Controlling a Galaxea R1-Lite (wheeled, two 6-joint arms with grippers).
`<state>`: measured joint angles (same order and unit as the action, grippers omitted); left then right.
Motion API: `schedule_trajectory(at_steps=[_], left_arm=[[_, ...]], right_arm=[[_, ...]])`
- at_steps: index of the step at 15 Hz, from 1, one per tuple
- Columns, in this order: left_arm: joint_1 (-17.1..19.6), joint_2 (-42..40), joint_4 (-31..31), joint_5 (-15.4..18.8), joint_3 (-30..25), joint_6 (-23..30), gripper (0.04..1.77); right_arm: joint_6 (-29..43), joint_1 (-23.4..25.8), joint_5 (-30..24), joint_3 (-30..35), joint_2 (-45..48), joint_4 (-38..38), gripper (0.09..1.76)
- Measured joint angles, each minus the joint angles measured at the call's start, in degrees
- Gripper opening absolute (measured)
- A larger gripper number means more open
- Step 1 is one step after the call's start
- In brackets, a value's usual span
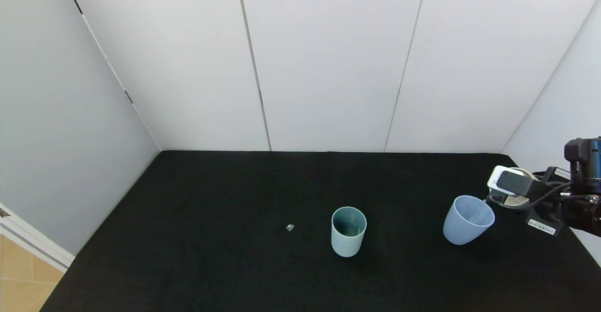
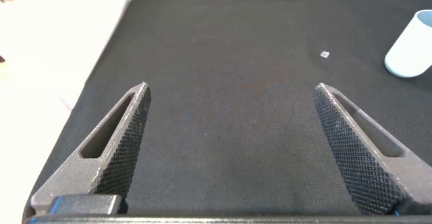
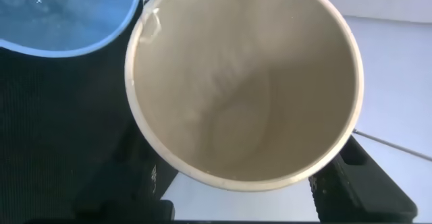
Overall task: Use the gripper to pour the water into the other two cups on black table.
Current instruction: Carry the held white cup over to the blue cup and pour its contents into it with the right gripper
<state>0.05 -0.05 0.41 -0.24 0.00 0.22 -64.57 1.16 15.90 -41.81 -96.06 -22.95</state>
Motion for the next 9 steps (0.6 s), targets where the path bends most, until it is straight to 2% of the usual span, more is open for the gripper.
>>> schedule_trajectory(at_steps=[9], left_arm=[[0.0, 0.0, 0.0, 0.0, 0.0, 0.0, 1.72]], right_arm=[[-2.2, -0.3, 0.1, -0.4, 0.2, 0.2, 1.24]])
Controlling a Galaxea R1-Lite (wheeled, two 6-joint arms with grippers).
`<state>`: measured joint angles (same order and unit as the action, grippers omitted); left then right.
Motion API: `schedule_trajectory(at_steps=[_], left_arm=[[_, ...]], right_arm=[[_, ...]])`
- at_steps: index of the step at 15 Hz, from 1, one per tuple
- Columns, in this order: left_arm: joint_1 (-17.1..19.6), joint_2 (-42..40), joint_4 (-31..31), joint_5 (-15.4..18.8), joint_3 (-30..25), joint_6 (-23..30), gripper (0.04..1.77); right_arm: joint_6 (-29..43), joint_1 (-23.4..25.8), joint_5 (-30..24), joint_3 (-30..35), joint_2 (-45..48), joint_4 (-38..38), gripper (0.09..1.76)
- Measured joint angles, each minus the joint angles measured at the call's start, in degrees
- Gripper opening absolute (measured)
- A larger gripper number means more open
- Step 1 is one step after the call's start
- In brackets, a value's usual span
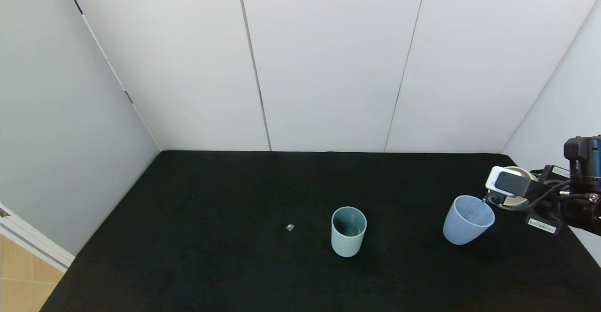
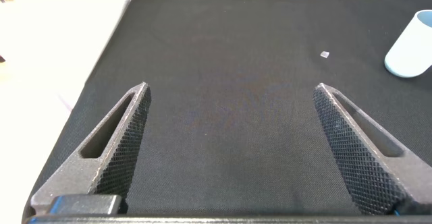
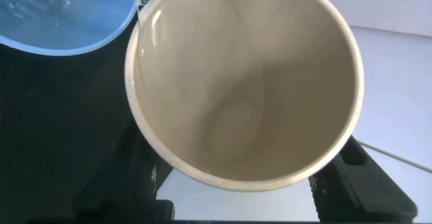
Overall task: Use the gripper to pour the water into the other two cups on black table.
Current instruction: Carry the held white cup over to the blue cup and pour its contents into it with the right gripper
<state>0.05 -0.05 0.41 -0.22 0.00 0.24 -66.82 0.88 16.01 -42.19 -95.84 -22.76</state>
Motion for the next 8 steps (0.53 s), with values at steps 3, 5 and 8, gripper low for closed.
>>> schedule_trajectory(at_steps=[3, 5, 8], left_arm=[[0.0, 0.0, 0.0, 0.0, 0.0, 0.0, 1.72], [0.0, 0.0, 0.0, 0.0, 0.0, 0.0, 1.72], [0.0, 0.0, 0.0, 0.0, 0.0, 0.0, 1.72]], right_arm=[[-0.1, 0.0, 0.1, 0.0, 0.0, 0.1, 1.24], [0.0, 0.2, 0.3, 0.4, -0.1, -0.1, 1.24], [0.5, 0.3, -0.2, 1.0, -0.2, 0.0, 1.24]])
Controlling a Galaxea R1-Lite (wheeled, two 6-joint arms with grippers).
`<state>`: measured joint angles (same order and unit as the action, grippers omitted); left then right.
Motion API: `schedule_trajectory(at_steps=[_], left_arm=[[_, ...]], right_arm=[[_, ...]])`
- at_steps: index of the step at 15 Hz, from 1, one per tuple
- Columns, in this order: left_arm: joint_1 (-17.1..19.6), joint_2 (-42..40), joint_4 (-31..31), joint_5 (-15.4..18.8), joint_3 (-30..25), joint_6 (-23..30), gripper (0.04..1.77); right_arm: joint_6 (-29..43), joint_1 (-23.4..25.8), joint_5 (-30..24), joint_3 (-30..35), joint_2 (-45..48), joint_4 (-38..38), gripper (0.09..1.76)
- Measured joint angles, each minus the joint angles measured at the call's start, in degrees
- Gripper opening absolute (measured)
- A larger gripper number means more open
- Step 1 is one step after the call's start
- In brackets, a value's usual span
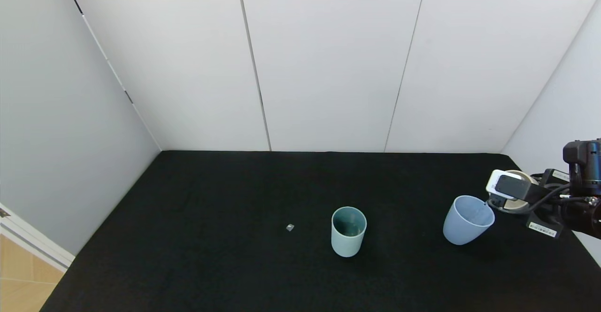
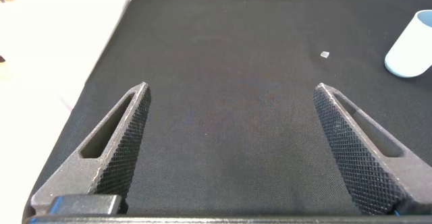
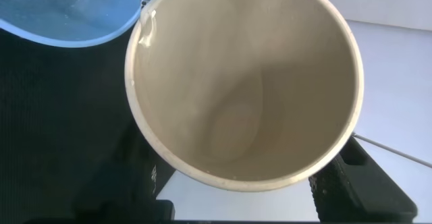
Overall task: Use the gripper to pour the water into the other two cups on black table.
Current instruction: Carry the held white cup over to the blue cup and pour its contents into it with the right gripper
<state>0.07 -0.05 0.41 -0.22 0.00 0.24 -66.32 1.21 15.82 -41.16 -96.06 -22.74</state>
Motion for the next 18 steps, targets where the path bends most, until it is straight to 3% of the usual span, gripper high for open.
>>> schedule_trajectory(at_steps=[12, 18], left_arm=[[0.0, 0.0, 0.0, 0.0, 0.0, 0.0, 1.72], [0.0, 0.0, 0.0, 0.0, 0.0, 0.0, 1.72]], right_arm=[[16.1, -0.5, -12.8, 0.9, 0.8, 2.5, 1.24], [24.6, -2.8, -18.8, -4.9, 7.9, 18.7, 1.24]])
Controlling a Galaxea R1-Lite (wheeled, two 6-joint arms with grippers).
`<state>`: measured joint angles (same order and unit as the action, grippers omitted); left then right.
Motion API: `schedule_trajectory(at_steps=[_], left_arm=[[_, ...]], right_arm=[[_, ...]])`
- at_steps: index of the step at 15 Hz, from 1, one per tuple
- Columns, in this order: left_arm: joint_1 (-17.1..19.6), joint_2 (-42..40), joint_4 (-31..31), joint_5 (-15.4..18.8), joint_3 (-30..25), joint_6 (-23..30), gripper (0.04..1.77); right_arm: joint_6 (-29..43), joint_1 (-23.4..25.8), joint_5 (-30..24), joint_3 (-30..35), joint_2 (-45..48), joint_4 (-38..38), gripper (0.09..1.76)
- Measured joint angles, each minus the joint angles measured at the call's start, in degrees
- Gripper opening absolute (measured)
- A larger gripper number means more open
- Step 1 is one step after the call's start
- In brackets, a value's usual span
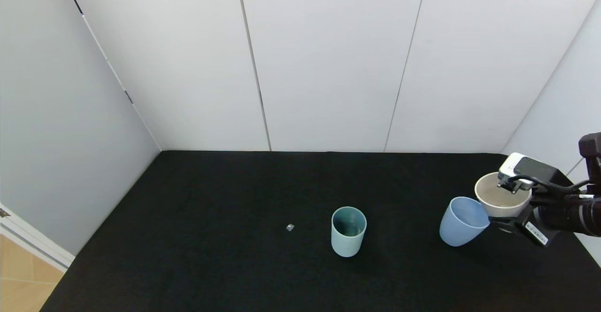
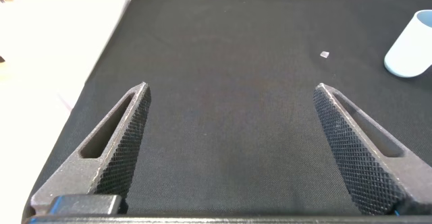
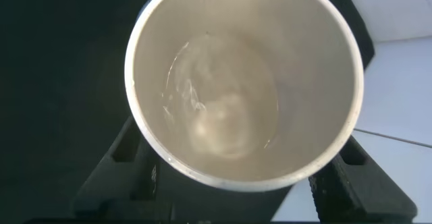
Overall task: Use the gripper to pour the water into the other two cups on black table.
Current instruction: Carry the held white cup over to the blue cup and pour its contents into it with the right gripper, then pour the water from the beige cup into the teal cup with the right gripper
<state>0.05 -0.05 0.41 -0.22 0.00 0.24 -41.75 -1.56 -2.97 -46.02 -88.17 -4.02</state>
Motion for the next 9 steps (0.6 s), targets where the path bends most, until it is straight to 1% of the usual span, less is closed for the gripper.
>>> schedule_trajectory(at_steps=[2, 5, 7, 9], left_arm=[[0.0, 0.0, 0.0, 0.0, 0.0, 0.0, 1.72], [0.0, 0.0, 0.0, 0.0, 0.0, 0.0, 1.72], [0.0, 0.0, 0.0, 0.0, 0.0, 0.0, 1.72], [0.0, 0.0, 0.0, 0.0, 0.0, 0.0, 1.72]], right_arm=[[3.8, -2.6, -1.1, -3.5, 2.6, 5.2, 1.24], [7.0, -8.2, -0.9, -7.1, 4.7, 8.3, 1.24], [8.7, -13.0, 1.0, -9.4, 4.9, 10.0, 1.24], [11.5, -18.4, 4.4, -11.8, 4.2, 11.1, 1.24]])
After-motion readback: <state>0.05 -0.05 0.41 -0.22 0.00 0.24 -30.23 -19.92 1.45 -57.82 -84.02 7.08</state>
